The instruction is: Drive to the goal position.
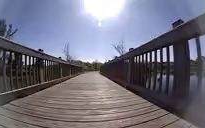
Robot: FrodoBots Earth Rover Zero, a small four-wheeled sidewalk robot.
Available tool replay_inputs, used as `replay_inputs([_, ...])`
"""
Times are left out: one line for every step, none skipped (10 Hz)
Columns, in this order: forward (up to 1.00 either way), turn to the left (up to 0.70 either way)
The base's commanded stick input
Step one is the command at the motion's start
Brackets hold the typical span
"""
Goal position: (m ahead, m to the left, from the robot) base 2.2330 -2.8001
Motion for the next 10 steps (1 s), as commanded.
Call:
replay_inputs([0.70, 0.00])
replay_inputs([0.70, 0.00])
replay_inputs([0.70, 0.00])
replay_inputs([0.70, 0.00])
replay_inputs([0.70, 0.00])
replay_inputs([0.70, 0.00])
replay_inputs([0.70, 0.00])
replay_inputs([0.70, 0.00])
replay_inputs([0.70, 0.00])
replay_inputs([0.70, 0.00])
